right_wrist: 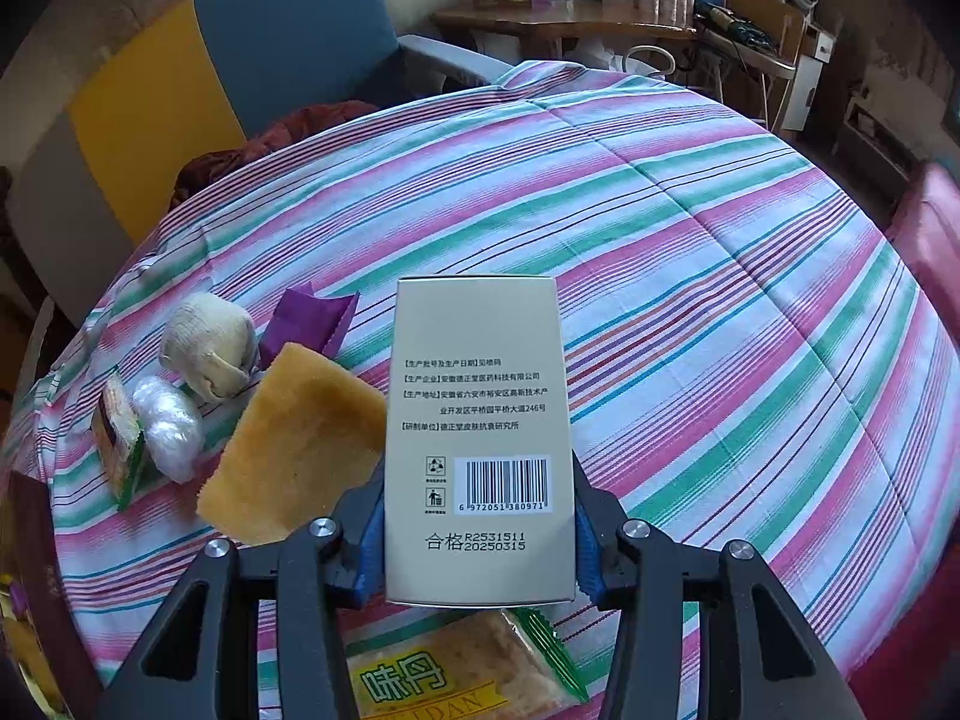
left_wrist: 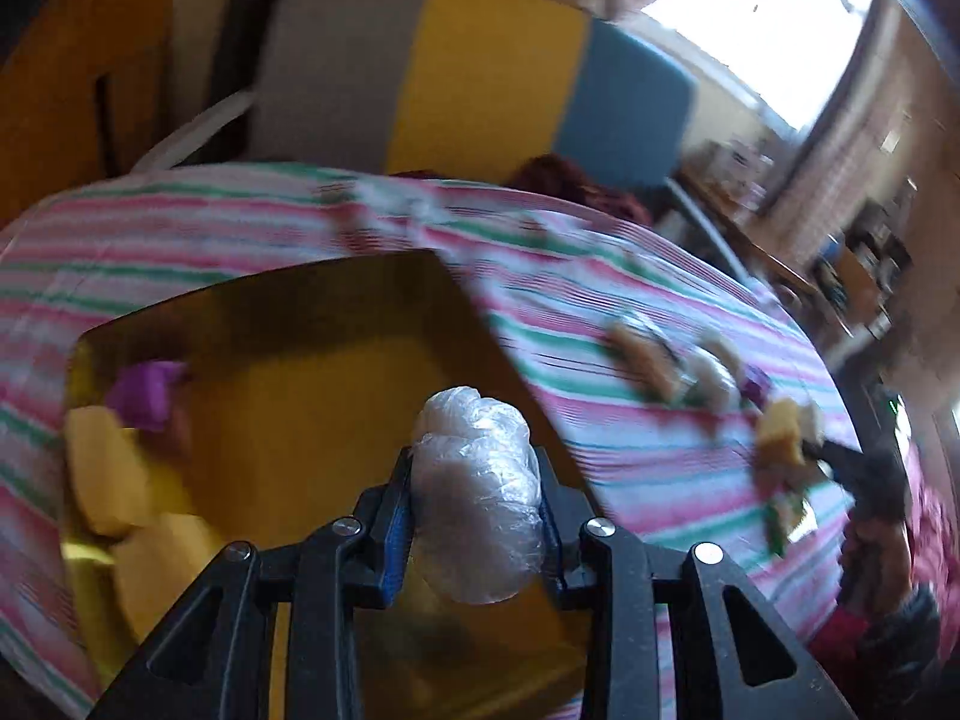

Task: Organize objects
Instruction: 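Carry the white bundle into the gold tray and open the left gripper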

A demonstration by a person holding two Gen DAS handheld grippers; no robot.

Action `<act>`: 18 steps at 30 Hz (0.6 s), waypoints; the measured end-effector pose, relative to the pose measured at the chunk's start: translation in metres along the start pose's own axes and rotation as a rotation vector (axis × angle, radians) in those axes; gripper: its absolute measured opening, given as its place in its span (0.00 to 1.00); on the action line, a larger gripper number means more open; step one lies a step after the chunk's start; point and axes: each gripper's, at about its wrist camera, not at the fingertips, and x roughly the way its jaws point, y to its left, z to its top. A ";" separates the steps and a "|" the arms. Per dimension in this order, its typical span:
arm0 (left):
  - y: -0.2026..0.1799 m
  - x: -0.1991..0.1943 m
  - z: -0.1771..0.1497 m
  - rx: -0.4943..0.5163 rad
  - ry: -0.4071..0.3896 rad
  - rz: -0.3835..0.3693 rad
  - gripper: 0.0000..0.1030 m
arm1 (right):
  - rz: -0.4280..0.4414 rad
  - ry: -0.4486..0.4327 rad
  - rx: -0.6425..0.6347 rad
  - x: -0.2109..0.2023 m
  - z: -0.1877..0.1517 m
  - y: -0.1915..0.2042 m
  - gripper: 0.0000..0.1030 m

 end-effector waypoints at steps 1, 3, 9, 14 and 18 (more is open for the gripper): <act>0.014 0.002 0.004 -0.022 -0.002 0.030 0.33 | -0.001 0.001 -0.002 0.000 0.000 0.000 0.48; 0.044 0.014 0.014 -0.067 0.043 0.072 0.33 | 0.000 -0.001 -0.002 0.000 0.000 0.001 0.48; 0.103 0.051 0.019 -0.185 0.141 0.196 0.34 | -0.001 -0.012 -0.008 -0.003 0.000 0.003 0.48; 0.113 0.061 0.021 -0.137 0.132 0.267 0.41 | -0.007 -0.014 -0.013 -0.002 0.001 0.004 0.48; 0.107 0.055 0.021 -0.120 0.108 0.243 0.61 | -0.009 -0.018 -0.010 -0.003 0.002 0.003 0.48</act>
